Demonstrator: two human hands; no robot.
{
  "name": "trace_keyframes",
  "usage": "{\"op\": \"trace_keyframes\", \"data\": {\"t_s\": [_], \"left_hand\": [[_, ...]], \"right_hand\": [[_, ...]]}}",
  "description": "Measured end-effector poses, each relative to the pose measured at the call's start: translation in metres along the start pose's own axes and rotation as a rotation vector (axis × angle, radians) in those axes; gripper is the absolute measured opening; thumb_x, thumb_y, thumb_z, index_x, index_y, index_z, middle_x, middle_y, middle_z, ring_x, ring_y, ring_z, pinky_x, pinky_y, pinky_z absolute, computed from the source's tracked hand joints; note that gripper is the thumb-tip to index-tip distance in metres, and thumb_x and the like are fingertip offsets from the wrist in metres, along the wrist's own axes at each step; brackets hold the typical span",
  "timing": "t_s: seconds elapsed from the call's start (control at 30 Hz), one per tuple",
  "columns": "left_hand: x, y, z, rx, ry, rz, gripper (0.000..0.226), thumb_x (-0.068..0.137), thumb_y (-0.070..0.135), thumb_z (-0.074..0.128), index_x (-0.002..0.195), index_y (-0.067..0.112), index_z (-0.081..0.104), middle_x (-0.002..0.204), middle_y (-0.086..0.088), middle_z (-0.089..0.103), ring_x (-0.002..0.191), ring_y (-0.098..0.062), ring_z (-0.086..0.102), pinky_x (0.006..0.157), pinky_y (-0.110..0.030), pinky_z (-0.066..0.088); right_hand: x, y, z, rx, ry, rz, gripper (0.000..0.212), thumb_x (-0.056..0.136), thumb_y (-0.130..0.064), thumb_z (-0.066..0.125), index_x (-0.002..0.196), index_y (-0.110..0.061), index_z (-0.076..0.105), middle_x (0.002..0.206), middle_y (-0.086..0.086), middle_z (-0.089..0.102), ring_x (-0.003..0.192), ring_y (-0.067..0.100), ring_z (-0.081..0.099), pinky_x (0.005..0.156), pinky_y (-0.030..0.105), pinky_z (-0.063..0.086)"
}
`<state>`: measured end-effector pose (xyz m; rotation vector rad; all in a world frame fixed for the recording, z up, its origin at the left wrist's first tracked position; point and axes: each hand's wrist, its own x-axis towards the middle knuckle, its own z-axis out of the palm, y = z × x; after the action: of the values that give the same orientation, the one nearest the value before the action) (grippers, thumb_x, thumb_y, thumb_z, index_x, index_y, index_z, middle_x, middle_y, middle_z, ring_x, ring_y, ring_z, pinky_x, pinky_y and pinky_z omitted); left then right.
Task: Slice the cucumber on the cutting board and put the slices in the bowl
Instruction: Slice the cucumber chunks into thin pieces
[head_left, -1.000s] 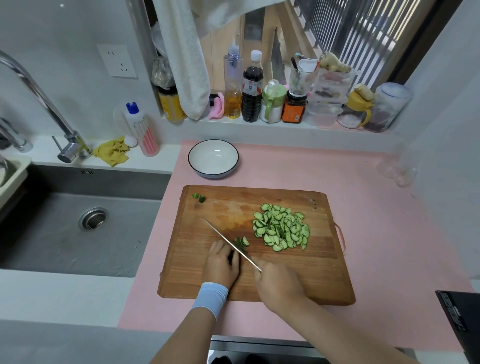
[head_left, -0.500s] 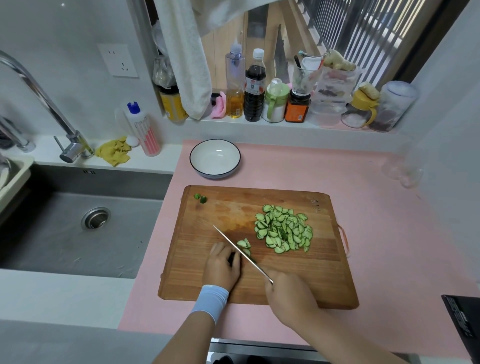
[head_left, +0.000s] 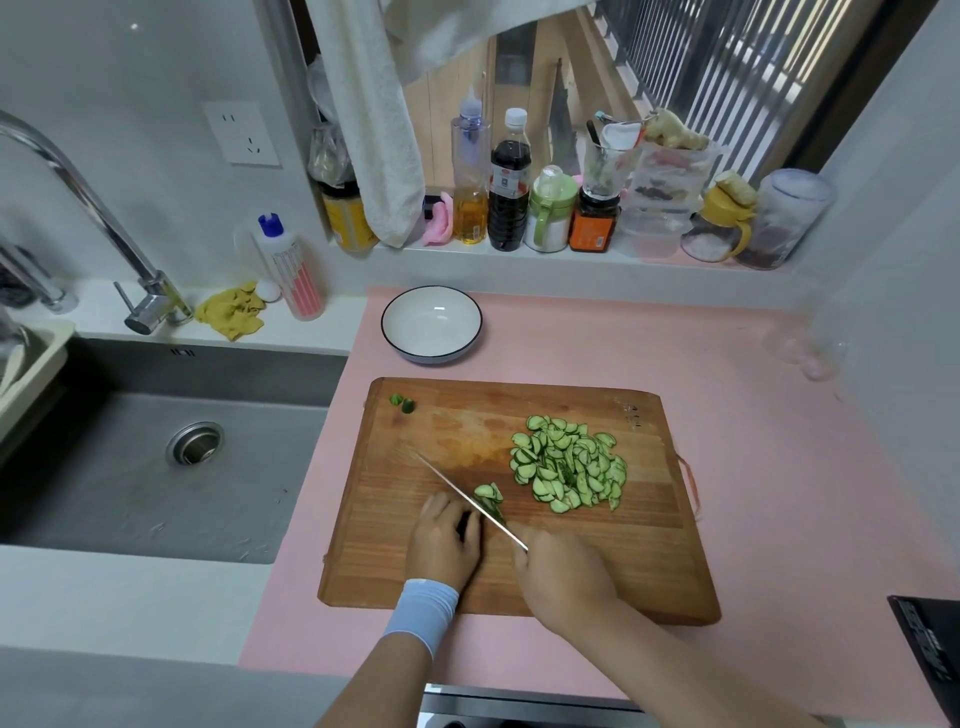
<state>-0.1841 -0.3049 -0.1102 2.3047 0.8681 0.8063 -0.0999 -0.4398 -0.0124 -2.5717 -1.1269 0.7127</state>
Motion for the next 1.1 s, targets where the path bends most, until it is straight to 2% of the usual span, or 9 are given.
{"op": "trace_keyframes", "data": {"t_s": [0.1, 0.23, 0.37, 0.47, 0.57, 0.7, 0.8, 0.93, 1.1], "left_hand": [[-0.001, 0.0, 0.001, -0.011, 0.002, -0.004, 0.018, 0.074, -0.001, 0.076, 0.088, 0.009, 0.072, 0.087, -0.002, 0.066, 0.085, -0.018, 0.056, 0.083, -0.015, 0.04], [0.0, -0.001, 0.0, -0.007, -0.001, -0.005, 0.017, 0.075, -0.001, 0.076, 0.089, 0.009, 0.072, 0.088, -0.003, 0.066, 0.085, -0.018, 0.055, 0.083, -0.015, 0.04], [0.0, -0.001, 0.001, -0.004, -0.005, -0.017, 0.016, 0.074, -0.001, 0.076, 0.085, 0.009, 0.071, 0.086, -0.002, 0.065, 0.084, -0.017, 0.054, 0.082, -0.015, 0.039], [0.0, -0.001, 0.001, -0.003, -0.003, -0.024, 0.015, 0.074, -0.001, 0.077, 0.083, 0.009, 0.071, 0.084, -0.001, 0.064, 0.082, -0.016, 0.053, 0.08, -0.014, 0.039], [0.0, -0.001, 0.0, -0.004, 0.0, -0.016, 0.015, 0.073, -0.002, 0.077, 0.078, 0.008, 0.069, 0.08, -0.001, 0.062, 0.08, -0.014, 0.051, 0.078, -0.014, 0.038], [0.0, 0.0, 0.0, 0.003, 0.008, -0.008, 0.017, 0.072, -0.004, 0.078, 0.075, 0.008, 0.066, 0.077, -0.002, 0.058, 0.077, -0.015, 0.048, 0.076, -0.014, 0.037], [-0.002, 0.001, 0.0, 0.011, 0.009, 0.006, 0.018, 0.072, -0.005, 0.077, 0.074, 0.008, 0.065, 0.077, -0.003, 0.057, 0.079, -0.015, 0.046, 0.078, -0.014, 0.035], [-0.001, -0.001, -0.001, 0.018, 0.012, 0.01, 0.019, 0.071, -0.005, 0.077, 0.072, 0.008, 0.064, 0.075, -0.003, 0.057, 0.076, -0.016, 0.047, 0.077, -0.014, 0.035], [-0.002, -0.003, 0.001, 0.015, 0.002, -0.026, 0.016, 0.072, -0.002, 0.077, 0.074, 0.009, 0.066, 0.076, -0.002, 0.059, 0.076, -0.017, 0.051, 0.078, -0.014, 0.037]], "right_hand": [[-0.011, 0.004, 0.004, 0.019, 0.02, -0.008, 0.039, 0.102, -0.036, 0.039, 0.138, -0.039, 0.053, 0.105, 0.0, 0.071, 0.096, 0.026, 0.065, 0.073, 0.033, 0.046], [-0.023, 0.012, 0.003, 0.026, 0.026, -0.003, 0.034, 0.102, -0.033, 0.04, 0.132, -0.034, 0.057, 0.1, 0.0, 0.071, 0.092, 0.026, 0.065, 0.068, 0.031, 0.041], [-0.028, 0.017, -0.001, 0.034, 0.011, -0.019, 0.039, 0.1, -0.029, 0.04, 0.136, -0.039, 0.053, 0.091, 0.0, 0.07, 0.079, 0.024, 0.06, 0.069, 0.033, 0.046], [-0.027, 0.014, -0.003, 0.043, 0.005, 0.006, 0.027, 0.101, -0.03, 0.041, 0.117, -0.03, 0.063, 0.089, 0.001, 0.07, 0.079, 0.026, 0.06, 0.065, 0.031, 0.04], [-0.022, 0.009, -0.005, 0.068, -0.014, 0.021, 0.019, 0.101, -0.028, 0.043, 0.095, -0.028, 0.06, 0.085, 0.0, 0.067, 0.077, 0.023, 0.058, 0.064, 0.03, 0.037], [-0.006, 0.001, -0.004, 0.076, -0.032, 0.028, 0.024, 0.1, -0.027, 0.042, 0.109, -0.029, 0.064, 0.081, -0.004, 0.061, 0.082, 0.025, 0.061, 0.067, 0.03, 0.043], [0.002, -0.006, -0.002, 0.06, -0.022, 0.024, 0.032, 0.099, -0.027, 0.042, 0.123, -0.031, 0.063, 0.093, 0.002, 0.069, 0.091, 0.028, 0.065, 0.075, 0.034, 0.051], [0.003, -0.006, 0.001, 0.025, -0.013, 0.016, 0.034, 0.099, -0.028, 0.041, 0.127, -0.031, 0.061, 0.098, 0.004, 0.07, 0.094, 0.029, 0.065, 0.076, 0.035, 0.052], [-0.011, 0.0, 0.002, 0.062, 0.025, 0.003, 0.04, 0.101, -0.032, 0.041, 0.138, -0.04, 0.053, 0.104, 0.0, 0.072, 0.095, 0.027, 0.065, 0.076, 0.034, 0.051]]}}
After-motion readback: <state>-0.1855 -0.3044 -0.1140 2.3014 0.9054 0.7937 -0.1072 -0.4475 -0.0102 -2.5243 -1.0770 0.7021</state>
